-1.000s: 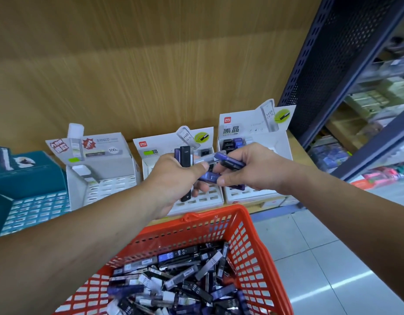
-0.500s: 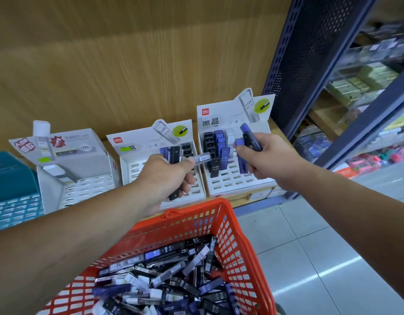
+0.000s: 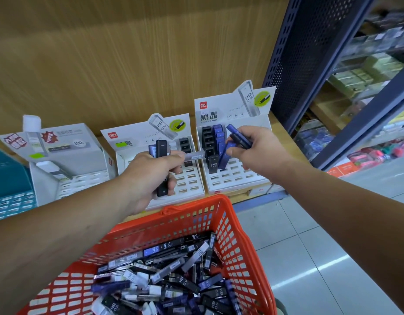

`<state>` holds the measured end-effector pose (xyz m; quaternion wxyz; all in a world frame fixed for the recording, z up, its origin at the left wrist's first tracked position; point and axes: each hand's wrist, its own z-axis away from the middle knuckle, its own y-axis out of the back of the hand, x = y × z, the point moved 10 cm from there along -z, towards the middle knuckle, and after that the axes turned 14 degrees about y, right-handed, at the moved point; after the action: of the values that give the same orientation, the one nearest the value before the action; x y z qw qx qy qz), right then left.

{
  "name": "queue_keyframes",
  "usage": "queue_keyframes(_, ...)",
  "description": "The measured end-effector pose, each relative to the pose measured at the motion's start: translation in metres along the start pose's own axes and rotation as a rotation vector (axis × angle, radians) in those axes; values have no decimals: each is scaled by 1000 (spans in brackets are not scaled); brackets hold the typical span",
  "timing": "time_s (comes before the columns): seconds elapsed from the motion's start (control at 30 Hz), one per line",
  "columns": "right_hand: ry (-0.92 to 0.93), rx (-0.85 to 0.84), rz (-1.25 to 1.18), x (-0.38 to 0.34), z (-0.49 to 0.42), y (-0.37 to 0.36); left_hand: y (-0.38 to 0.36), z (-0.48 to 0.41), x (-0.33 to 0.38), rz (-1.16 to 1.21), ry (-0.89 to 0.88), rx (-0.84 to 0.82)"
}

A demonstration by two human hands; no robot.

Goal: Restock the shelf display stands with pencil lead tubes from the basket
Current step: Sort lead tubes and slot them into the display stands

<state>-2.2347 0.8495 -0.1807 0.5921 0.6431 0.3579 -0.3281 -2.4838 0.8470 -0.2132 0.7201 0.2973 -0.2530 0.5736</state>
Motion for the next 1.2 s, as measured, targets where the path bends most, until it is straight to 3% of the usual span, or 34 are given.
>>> queue_keyframes(0.23,63,-126,151,-5,3,-1,4,2,4,-48,-56,-13)
queue_keyframes(0.43,71,-63,174,-3,2,0,1,4,4,-68,-70,-45)
queue_keyframes(0.53,114,-26,279,-7,0,2,0,5,6,-54,-76,-56)
queue_keyframes(0.73,181,-127,567,-16,3,-11,-3,5,7,-49,-85,-61)
queue_keyframes(0.9,-29,-1,179,-7,7,1,-12,8,8,-1,-89,-117)
queue_keyframes(1.0,-84,69,-122,-20,9,9,-18,14,12,-106,-130,-129)
queue_keyframes(1.1,-71,-52,-295,-52,9,-8,-27,24,14,-262,-185,-151)
queue_keyframes(1.2,1,-223,-303,-82,10,-37,-38,32,17,-321,-200,-189)
